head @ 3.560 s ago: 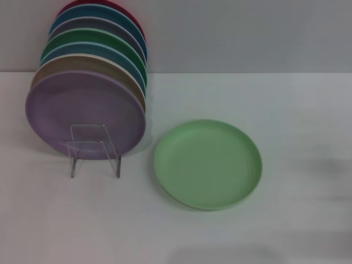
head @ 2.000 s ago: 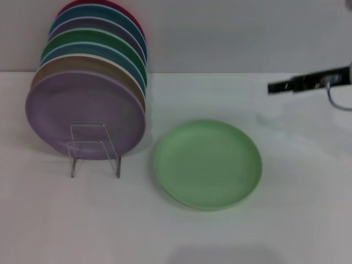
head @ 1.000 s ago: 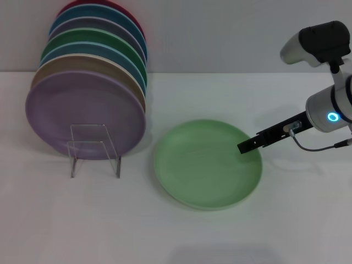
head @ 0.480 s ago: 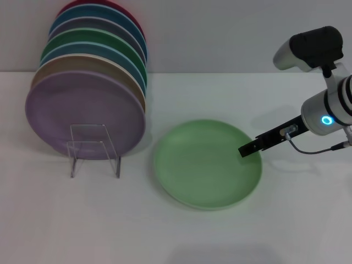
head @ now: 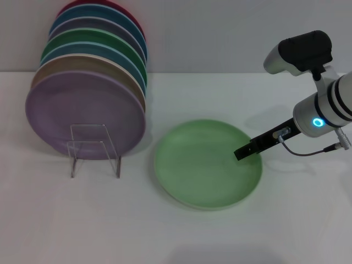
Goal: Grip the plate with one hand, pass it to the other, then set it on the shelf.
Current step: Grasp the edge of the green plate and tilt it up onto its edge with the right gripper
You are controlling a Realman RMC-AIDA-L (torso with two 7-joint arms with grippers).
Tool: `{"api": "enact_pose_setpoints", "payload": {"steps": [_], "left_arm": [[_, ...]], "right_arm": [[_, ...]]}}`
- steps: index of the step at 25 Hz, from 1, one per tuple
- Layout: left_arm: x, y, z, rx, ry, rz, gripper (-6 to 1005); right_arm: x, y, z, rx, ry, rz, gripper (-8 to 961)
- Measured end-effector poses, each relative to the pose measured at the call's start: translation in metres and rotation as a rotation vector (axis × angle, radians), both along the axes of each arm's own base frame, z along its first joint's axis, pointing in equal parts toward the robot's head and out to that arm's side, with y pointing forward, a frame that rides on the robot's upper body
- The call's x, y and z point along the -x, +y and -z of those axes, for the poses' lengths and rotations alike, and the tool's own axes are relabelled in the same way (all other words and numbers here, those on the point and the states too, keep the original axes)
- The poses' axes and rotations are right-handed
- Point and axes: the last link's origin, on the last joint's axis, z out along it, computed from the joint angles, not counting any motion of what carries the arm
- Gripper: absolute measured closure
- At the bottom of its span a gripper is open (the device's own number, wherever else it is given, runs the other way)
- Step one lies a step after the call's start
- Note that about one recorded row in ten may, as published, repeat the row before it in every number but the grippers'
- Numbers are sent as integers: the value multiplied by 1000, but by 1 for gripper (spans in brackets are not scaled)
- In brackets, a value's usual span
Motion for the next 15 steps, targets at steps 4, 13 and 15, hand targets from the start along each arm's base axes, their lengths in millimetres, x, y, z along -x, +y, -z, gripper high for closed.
{"api": "enact_pose_setpoints", "payload": {"steps": [4, 13, 15], "left_arm": [[0, 2, 0, 4, -2, -5, 215], [0, 4, 1, 14, -1, -6, 215], [0, 4, 1, 14, 0, -6, 215]], "right_arm": [[-3, 1, -1, -11, -32, 18, 250], [-4, 1, 3, -19, -55, 21, 262], [-3, 2, 3, -19, -54, 21, 265]]}}
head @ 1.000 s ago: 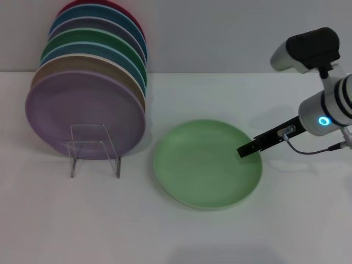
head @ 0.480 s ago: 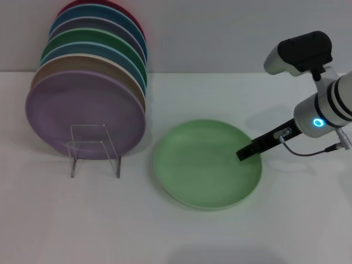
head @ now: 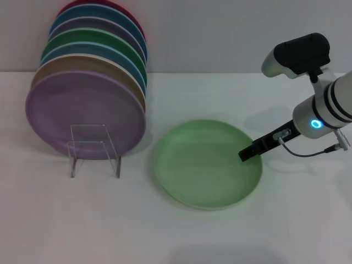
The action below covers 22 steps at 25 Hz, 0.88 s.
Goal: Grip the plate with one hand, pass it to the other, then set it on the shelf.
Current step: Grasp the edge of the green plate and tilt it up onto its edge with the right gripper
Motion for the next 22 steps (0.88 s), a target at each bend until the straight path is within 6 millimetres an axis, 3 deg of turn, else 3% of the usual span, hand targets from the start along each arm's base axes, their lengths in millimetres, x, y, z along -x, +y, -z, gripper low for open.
{"api": "enact_pose_setpoints", "payload": {"steps": [14, 22], "left_arm": [[1, 5, 0, 3, -2, -12, 214], [-2, 10, 1, 7, 41, -21, 214]], "right_arm": [[4, 1, 5, 16, -1, 10, 285], [5, 0, 9, 39, -13, 11, 512]]}}
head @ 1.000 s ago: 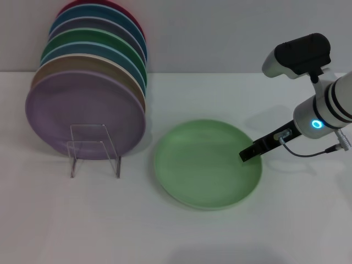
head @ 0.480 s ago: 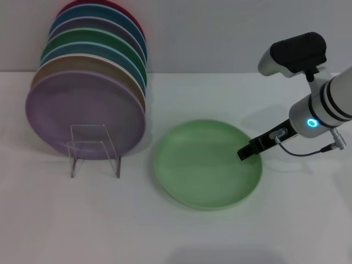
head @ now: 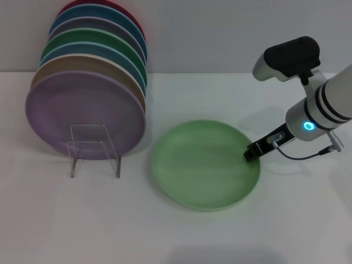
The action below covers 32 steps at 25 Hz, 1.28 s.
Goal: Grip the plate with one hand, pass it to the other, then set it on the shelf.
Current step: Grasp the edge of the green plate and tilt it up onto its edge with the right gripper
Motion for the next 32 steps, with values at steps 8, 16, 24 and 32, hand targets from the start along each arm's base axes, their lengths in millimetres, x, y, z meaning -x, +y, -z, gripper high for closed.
{"api": "enact_pose_setpoints", "payload": {"steps": [8, 16, 24, 32], "left_arm": [[0, -2, 0, -2, 1, 0, 214], [1, -5, 0, -5, 1, -2, 214], [1, -8, 0, -17, -4, 7, 214], [-6, -9, 1, -15, -3, 47, 214]], "right_arm": [[2, -3, 4, 25, -21, -19, 806], [7, -4, 0, -3, -5, -51, 873], [13, -8, -4, -11, -9, -96, 888], [29, -14, -20, -57, 11, -216, 921]]}}
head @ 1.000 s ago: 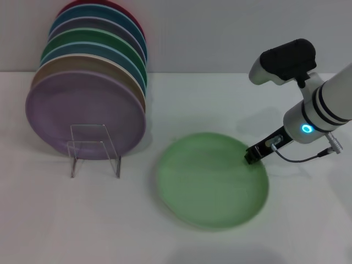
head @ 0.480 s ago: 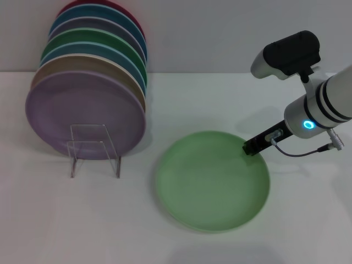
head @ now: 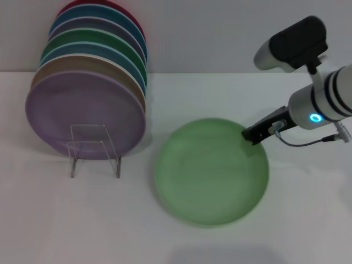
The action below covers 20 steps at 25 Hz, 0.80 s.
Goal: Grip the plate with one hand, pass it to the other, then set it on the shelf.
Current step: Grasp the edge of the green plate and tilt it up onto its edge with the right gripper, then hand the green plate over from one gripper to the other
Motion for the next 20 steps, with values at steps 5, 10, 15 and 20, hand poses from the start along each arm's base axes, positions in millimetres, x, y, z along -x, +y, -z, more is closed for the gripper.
{"api": "enact_pose_setpoints", "payload": {"steps": [5, 10, 15, 20], "left_arm": [[-7, -1, 4, 28, 16, 46, 214], [-9, -1, 4, 25, 16, 62, 214], [-22, 1, 11, 64, -22, 142, 214], [-43, 4, 18, 87, 12, 244, 214]], "right_arm": [[11, -7, -19, -75, 29, -99, 930], [23, -22, -32, -161, 152, -278, 932], [17, -45, -41, -239, 311, -457, 933], [-9, -60, -50, -336, 408, -528, 933]]}}
